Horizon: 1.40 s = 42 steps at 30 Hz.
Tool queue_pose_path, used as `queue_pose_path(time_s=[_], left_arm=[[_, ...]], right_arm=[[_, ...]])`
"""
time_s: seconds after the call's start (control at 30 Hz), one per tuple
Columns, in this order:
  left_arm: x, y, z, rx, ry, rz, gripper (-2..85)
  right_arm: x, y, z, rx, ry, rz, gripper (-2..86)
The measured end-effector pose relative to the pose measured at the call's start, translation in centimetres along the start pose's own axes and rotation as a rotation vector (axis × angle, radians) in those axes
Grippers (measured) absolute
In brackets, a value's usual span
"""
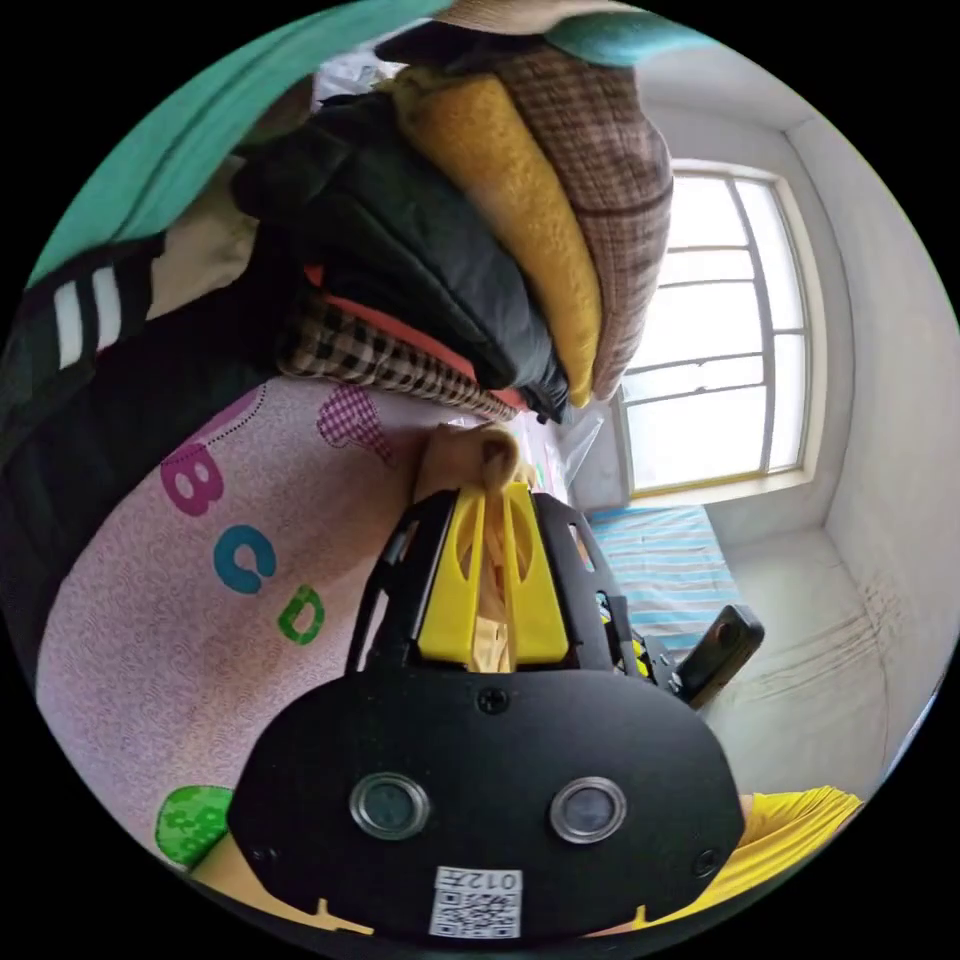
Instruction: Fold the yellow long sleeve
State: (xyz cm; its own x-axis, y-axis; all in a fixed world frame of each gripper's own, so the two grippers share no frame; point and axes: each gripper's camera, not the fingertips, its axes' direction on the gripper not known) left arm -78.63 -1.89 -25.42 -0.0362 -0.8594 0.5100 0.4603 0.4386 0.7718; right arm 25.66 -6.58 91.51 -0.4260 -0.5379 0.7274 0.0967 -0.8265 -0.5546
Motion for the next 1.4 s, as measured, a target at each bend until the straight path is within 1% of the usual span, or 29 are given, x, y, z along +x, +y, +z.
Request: queue_pose_path(time_s=[0.07,0.13,0.17,0.23,0.3,0.4,0.47,0.53,0.57,0.63,0.67,0.7,0.73,0.77,0.83,0.87,0.93,1.07,1.2,1.27,1.37,1.4], left_arm=[[1.5,-0.7,0.1,-0.034,-0.034,0.049,3.9],[3.9,-1.7,0.4,-0.070,-0.041,0.117,2.9],[4.6,-1.9,0.5,-0.083,-0.039,0.137,2.7],[7.7,-2.6,1.9,-0.164,-0.059,0.230,2.1],[10.0,-2.8,3.1,-0.223,-0.092,0.312,1.9],[13.0,-2.7,4.9,-0.297,-0.132,0.420,1.7],[14.1,-2.5,5.6,-0.300,-0.145,0.447,1.7],[15.0,-2.5,6.0,-0.275,-0.165,0.461,1.9],[15.1,-2.5,6.0,-0.266,-0.159,0.469,1.9],[15.1,-2.7,4.7,-0.205,-0.033,0.468,1.8],[14.9,-2.7,4.1,-0.174,0.000,0.464,1.7],[14.4,-2.5,2.9,-0.113,0.025,0.462,1.5],[14.0,-2.2,2.4,-0.090,-0.005,0.464,1.4],[13.8,-2.0,2.4,-0.094,-0.027,0.461,1.3],[12.7,-0.9,3.9,-0.179,-0.060,0.459,1.0],[12.5,-0.5,4.5,-0.206,-0.061,0.453,0.9],[11.9,1.1,7.5,-0.294,-0.038,0.437,0.7],[13.4,3.9,13.6,-0.421,-0.010,0.468,0.5],[15.6,6.5,21.0,-0.517,-0.032,0.495,0.5],[16.0,7.2,23.7,-0.535,-0.028,0.488,0.5],[16.2,7.6,27.7,-0.547,-0.032,0.457,0.5],[16.1,7.5,29.1,-0.551,-0.041,0.440,0.5]], right_arm=[[-0.5,0.2,-0.9,-0.006,0.085,-0.016,9.0],[-2.2,0.3,-2.8,0.046,0.195,-0.075,11.9],[-2.5,0.3,-3.3,0.063,0.217,-0.081,12.3],[-3.7,-0.2,-4.3,0.097,0.309,-0.109,13.4],[-3.8,-0.8,-4.3,0.091,0.396,-0.116,13.5],[-1.9,-1.9,-4.9,0.076,0.466,-0.044,12.2],[-0.3,-2.4,-5.5,0.070,0.494,0.010,10.4],[1.4,-2.7,-6.8,0.066,0.525,0.012,7.3],[1.8,-2.7,-7.3,0.072,0.524,0.013,6.4],[4.8,-2.7,-9.8,0.076,0.479,0.045,4.0],[6.0,-2.7,-10.6,0.078,0.457,0.070,3.6],[9.1,-2.7,-12.4,0.086,0.382,0.146,3.3],[12.8,-2.8,-14.4,0.101,0.289,0.239,3.0],[14.7,-2.8,-15.6,0.116,0.238,0.279,2.9],[22.7,-2.9,-20.8,0.202,0.060,0.471,2.5],[24.6,-2.9,-22.2,0.226,0.024,0.508,2.4],[30.9,-2.7,-27.6,0.317,-0.069,0.642,2.1],[37.9,-1.3,-35.5,0.449,-0.116,0.774,1.8],[43.5,2.6,-43.6,0.547,-0.072,0.835,1.7],[45.6,5.7,-46.6,0.599,-0.058,0.861,1.6],[48.5,13.9,-50.1,0.713,-0.039,0.954,1.5],[49.6,18.2,-50.4,0.751,-0.040,1.024,1.5]])
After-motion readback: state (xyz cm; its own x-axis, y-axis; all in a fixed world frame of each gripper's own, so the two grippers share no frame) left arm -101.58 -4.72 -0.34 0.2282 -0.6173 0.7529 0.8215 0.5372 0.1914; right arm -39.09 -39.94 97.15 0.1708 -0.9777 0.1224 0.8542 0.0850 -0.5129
